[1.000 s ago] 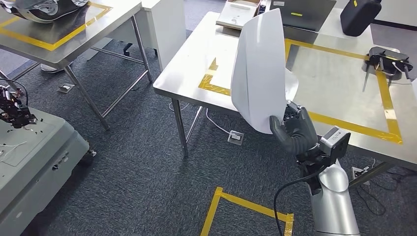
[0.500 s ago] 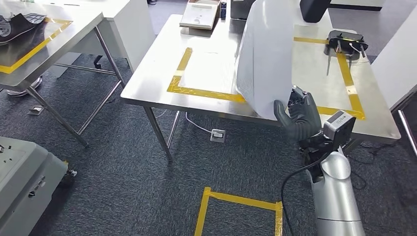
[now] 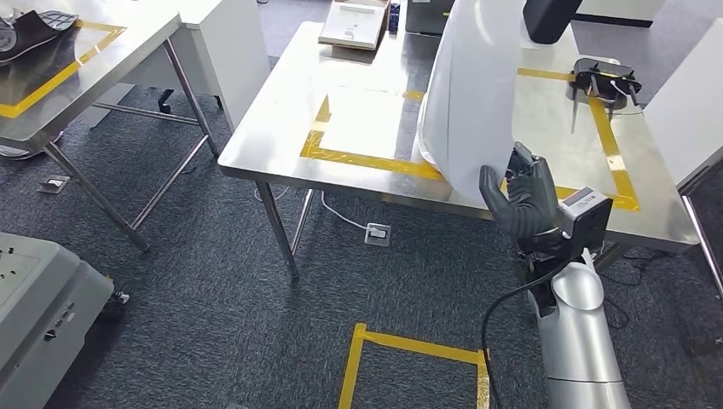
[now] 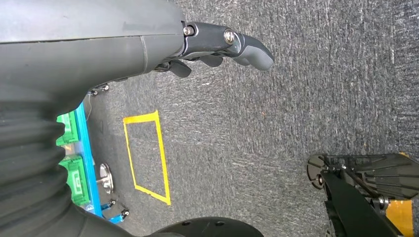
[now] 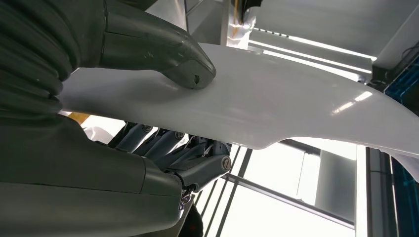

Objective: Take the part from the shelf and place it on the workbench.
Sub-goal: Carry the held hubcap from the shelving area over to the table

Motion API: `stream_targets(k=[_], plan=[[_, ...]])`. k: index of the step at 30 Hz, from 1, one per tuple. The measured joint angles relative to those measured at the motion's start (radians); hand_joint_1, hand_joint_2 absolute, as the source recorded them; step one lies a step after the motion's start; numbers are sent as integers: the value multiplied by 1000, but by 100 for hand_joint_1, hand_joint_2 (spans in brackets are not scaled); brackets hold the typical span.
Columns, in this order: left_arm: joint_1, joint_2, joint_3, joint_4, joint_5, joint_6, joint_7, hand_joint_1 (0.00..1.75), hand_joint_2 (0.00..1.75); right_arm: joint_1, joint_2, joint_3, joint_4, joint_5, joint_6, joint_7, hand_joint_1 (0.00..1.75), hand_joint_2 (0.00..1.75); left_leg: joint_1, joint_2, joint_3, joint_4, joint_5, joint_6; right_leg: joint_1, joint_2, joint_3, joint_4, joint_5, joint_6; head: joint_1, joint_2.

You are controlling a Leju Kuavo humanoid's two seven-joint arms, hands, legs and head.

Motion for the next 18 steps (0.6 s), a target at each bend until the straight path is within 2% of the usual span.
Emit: stream_targets(k=[4, 6, 7, 8, 10, 11, 12, 13, 15, 16, 18], plan=[[1, 2, 0, 0, 0, 1, -4, 0, 175, 2, 0, 0, 3, 1, -1, -5, 175, 175, -7, 2, -1, -4, -1, 16, -6, 1, -1, 4, 8, 20, 0, 0], [1, 2, 0, 0, 0, 1, -8, 0, 175, 3, -1, 0, 4, 1, 0, -10, 175, 175, -2, 7, 6, -11, 0, 27, -5, -10, -8, 26, 4, 24, 1, 0], [2, 2, 0, 0, 0, 1, -10, 0, 175, 3, -1, 1, 5, 1, 0, -13, 175, 175, 0, 10, 11, -12, 1, 31, -5, -20, -19, 50, -12, 25, 2, 0], [3, 3, 0, 0, 0, 1, -11, 0, 175, 2, -2, 1, 6, 0, 0, -16, 175, 175, 1, 13, 12, -13, 1, 34, -5, -31, -41, 95, -40, 26, 4, 0], [5, 4, 0, 0, 0, 1, -11, 0, 175, 4, -4, 2, 11, -2, 1, -19, 175, 175, 1, 19, 12, -13, 1, 34, -4, -41, -105, 223, -106, 28, 5, 0], [6, 5, 0, 0, 0, 1, -11, 0, 175, 6, -5, 2, 14, -3, 1, -20, 175, 175, 1, 22, 12, -12, 0, 33, -5, -43, -133, 276, -127, 28, 5, 0], [8, 5, 0, 0, 0, 1, -11, 0, 175, 8, -6, 2, 17, -4, 2, -21, 175, 175, 2, 25, 13, -12, -2, 30, -6, -44, -144, 292, -127, 29, 5, 0], [9, 5, 0, 0, 0, 1, -11, 0, 175, 9, -8, 2, 20, -5, 2, -22, 175, 175, 3, 27, 15, -11, -4, 26, -8, -46, -135, 270, -109, 29, 5, 0], [9, 6, 0, 0, 0, 1, -12, 0, 175, 9, -10, 2, 25, -7, 2, -24, 175, 175, 7, 31, 22, -10, -12, 15, -10, -53, -73, 139, -43, 27, 5, 0], [9, 6, 0, 0, 0, 1, -13, 0, 175, 9, -11, 3, 26, -8, 2, -26, 175, 175, 8, 32, 26, -9, -15, 7, -7, -57, -46, 78, -28, 22, 5, 0], [9, 8, 0, 0, 0, 1, -14, 0, 175, 10, -13, 3, 30, -9, 3, -28, 175, 175, 7, 35, 30, -8, -19, -10, -1, -61, -21, 20, -21, 7, 5, 0]])
